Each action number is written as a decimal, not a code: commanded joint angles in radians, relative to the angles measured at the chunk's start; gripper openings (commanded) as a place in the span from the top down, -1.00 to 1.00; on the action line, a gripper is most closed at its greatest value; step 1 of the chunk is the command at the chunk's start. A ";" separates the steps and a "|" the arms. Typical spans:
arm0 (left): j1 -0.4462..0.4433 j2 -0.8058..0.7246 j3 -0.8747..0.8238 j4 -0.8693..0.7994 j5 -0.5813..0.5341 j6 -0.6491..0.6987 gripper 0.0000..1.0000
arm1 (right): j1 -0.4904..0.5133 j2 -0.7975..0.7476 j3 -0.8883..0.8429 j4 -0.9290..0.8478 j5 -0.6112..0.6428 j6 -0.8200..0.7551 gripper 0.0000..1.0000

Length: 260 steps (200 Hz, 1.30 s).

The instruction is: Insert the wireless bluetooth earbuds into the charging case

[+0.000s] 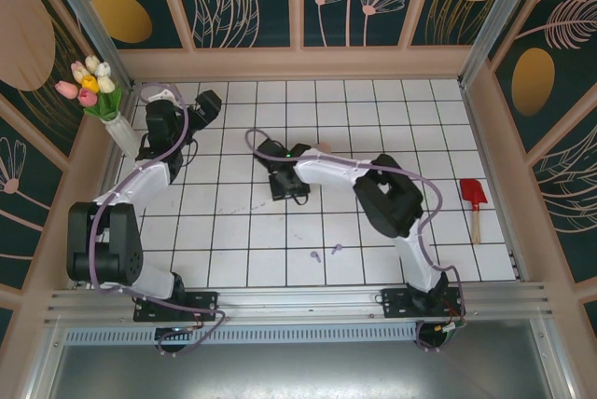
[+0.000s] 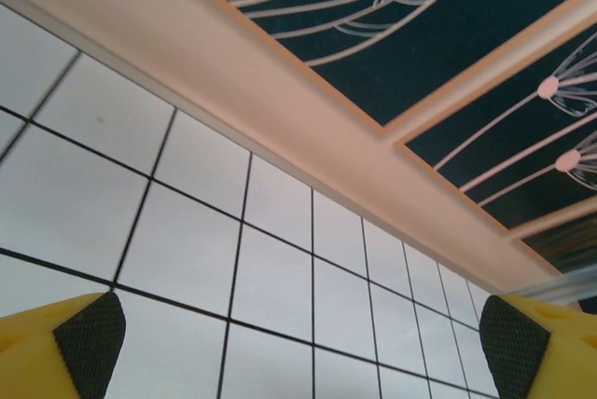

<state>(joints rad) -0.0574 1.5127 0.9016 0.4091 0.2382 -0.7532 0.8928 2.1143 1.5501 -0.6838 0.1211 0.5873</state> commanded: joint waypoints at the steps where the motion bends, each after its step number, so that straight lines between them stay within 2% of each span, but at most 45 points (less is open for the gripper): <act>1: -0.024 0.031 -0.012 0.065 0.072 -0.031 -0.97 | -0.009 -0.085 -0.086 0.014 0.040 0.105 0.29; 46: -0.080 0.069 0.002 0.074 0.065 -0.033 -0.98 | -0.032 -0.109 -0.183 -0.005 0.050 0.154 0.25; 52: -0.084 0.074 0.003 0.074 0.065 -0.033 -0.98 | -0.032 -0.102 -0.182 -0.010 0.049 0.152 0.20; 70: -0.094 0.081 0.007 0.074 0.068 -0.031 -0.98 | -0.027 -0.081 -0.166 -0.035 0.053 0.125 -0.13; 87: -0.096 0.082 0.008 0.073 0.069 -0.031 -0.97 | -0.020 -0.058 -0.138 -0.066 0.068 0.088 -0.22; 146: -0.103 0.082 0.012 0.069 0.075 -0.024 -0.97 | -0.014 0.017 -0.064 -0.113 0.091 -0.069 -0.23; 219: -0.107 0.089 0.015 0.070 0.082 -0.022 -0.98 | -0.013 0.030 -0.060 -0.113 0.047 -0.097 -0.11; 260: -0.108 0.090 0.017 0.071 0.085 -0.024 -0.98 | -0.014 0.038 -0.060 -0.132 0.066 -0.132 -0.22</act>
<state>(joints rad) -0.1596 1.5894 0.9012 0.4458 0.3073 -0.7757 0.8730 2.0903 1.5047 -0.7761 0.1841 0.4942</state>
